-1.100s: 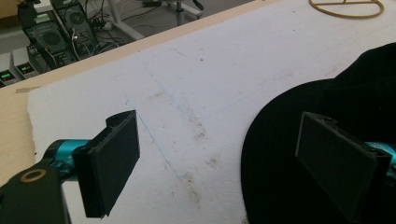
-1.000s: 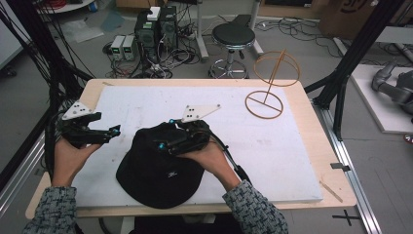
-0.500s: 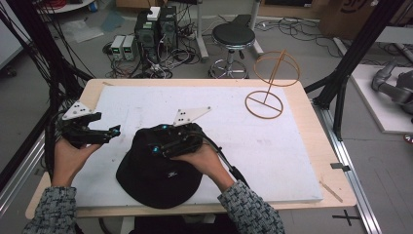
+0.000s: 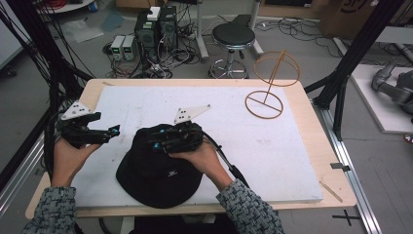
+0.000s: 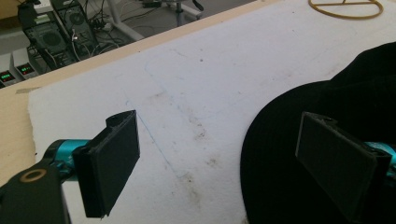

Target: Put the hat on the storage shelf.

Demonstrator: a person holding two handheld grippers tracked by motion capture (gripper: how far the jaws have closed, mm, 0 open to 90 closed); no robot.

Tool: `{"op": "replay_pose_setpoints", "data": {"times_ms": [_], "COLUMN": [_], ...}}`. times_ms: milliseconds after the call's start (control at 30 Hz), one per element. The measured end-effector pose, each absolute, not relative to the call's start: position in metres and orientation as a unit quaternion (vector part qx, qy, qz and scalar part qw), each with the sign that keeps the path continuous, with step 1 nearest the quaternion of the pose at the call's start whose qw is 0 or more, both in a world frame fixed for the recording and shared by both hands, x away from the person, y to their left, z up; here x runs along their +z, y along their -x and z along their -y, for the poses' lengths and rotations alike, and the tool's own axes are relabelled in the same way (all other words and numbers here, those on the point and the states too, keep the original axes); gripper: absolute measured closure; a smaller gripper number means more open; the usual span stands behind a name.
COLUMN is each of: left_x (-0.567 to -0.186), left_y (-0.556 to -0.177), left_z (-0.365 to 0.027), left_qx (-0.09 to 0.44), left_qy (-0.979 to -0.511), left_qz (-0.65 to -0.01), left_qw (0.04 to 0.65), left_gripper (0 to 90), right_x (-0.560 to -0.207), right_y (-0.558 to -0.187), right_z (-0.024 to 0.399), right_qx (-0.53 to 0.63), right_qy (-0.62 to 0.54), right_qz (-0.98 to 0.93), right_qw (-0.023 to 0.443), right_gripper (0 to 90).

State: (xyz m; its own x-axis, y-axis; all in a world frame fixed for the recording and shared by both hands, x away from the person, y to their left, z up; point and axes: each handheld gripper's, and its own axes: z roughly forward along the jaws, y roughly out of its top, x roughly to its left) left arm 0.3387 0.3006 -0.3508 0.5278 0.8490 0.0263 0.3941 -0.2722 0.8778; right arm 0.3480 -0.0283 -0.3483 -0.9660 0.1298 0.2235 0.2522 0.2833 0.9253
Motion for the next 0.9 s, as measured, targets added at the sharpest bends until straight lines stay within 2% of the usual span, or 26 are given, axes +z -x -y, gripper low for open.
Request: {"op": "replay_pose_setpoints", "data": {"times_ms": [133,333,667,900], "left_x": [-0.351,-0.351,-0.351,-0.351], "left_y": [-0.339,-0.339,-0.338,-0.338], "left_z": [-0.301,-0.302,-0.302,-0.303], "left_qx": [0.258,0.258,0.259,0.259], "left_qy": [-0.755,-0.755,-0.754,-0.753], "left_qz": [-0.412,-0.413,-0.414,-0.415], "left_qw": [0.439,0.44,0.44,0.44], "left_gripper": [13.9,13.9,13.9,13.9], "right_x": [-0.345,-0.343,-0.333,-0.319], "right_y": [-0.347,-0.345,-0.345,-0.345], "right_z": [0.031,0.032,0.044,0.068], "right_qx": [-0.593,-0.592,-0.602,-0.617], "right_qy": [0.119,0.117,0.129,0.139], "right_qz": [0.796,0.797,0.788,0.774], "right_qw": [0.03,0.015,-0.009,-0.031], "right_gripper": [80.2,88.4,89.1,89.1]}}
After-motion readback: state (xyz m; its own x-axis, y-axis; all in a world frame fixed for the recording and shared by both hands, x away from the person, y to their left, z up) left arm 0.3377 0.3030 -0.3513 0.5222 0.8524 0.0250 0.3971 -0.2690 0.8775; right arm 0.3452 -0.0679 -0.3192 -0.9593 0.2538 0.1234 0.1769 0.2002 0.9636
